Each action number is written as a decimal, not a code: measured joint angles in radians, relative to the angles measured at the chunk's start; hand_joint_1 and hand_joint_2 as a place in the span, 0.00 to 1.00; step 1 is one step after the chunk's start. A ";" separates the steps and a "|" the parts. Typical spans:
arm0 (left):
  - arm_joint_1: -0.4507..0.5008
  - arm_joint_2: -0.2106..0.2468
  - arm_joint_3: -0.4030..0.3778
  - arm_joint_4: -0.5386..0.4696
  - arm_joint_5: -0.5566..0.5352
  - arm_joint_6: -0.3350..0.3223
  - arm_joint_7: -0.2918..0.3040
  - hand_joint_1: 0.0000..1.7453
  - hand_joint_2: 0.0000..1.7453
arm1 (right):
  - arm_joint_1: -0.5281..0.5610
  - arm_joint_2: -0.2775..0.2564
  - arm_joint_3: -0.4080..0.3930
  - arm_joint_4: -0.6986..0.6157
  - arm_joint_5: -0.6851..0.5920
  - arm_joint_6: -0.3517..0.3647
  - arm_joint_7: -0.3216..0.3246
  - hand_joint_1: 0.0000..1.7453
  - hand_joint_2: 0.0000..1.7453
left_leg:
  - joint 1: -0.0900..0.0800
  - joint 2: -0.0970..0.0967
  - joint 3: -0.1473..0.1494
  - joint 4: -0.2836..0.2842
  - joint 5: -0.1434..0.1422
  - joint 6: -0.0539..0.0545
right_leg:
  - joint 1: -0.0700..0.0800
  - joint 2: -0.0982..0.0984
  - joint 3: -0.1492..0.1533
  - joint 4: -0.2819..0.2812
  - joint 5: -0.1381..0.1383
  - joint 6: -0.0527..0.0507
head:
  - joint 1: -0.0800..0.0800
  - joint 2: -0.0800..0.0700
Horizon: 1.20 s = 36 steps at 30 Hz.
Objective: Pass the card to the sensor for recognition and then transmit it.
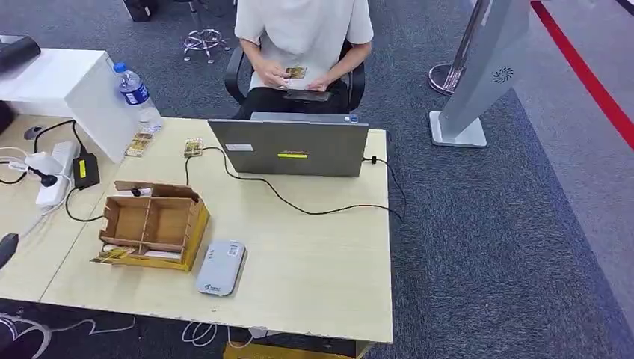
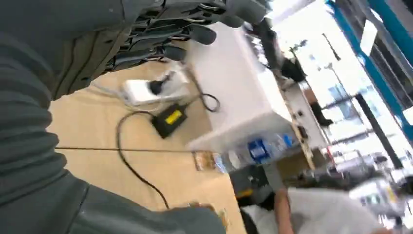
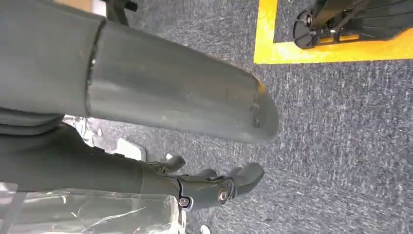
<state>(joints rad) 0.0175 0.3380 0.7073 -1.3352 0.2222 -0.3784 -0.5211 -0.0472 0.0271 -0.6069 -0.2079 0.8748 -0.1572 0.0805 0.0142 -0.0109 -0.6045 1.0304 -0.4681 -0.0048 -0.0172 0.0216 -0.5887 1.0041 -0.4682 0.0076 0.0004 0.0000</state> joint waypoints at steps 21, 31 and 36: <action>-0.095 -0.177 0.481 1.043 0.215 0.409 0.196 0.00 1.00 | -0.062 -0.001 0.011 -0.002 0.137 0.063 0.037 0.00 1.00 | -0.002 -0.004 0.007 0.001 -0.005 0.001 | -0.002 -0.005 0.009 -0.002 -0.005 0.001 | -0.002 0.000; -0.060 -0.249 0.104 1.063 -0.040 0.502 0.238 0.00 0.00 | -0.010 -0.002 0.103 -0.032 -0.054 0.077 0.012 0.00 0.00 | -0.002 -0.004 0.008 0.001 -0.006 0.002 | -0.002 -0.005 0.009 -0.002 -0.006 0.001 | -0.002 0.000; -0.032 -0.264 -0.025 1.063 -0.067 0.483 0.280 0.00 0.00 | 0.019 -0.005 0.170 -0.053 -0.179 0.090 0.000 0.00 0.00 | -0.002 -0.004 0.007 0.001 -0.007 0.002 | -0.002 -0.005 0.009 -0.002 -0.006 0.000 | -0.002 0.000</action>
<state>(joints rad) -0.0148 0.0736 0.6820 -0.2720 0.1549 0.1045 -0.2407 -0.0278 0.0217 -0.4367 -0.2606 0.6953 -0.0675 0.0801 0.0121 -0.0148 -0.5971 1.0313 -0.4747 -0.0028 -0.0190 0.0167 -0.5800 1.0024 -0.4745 0.0080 -0.0015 0.0000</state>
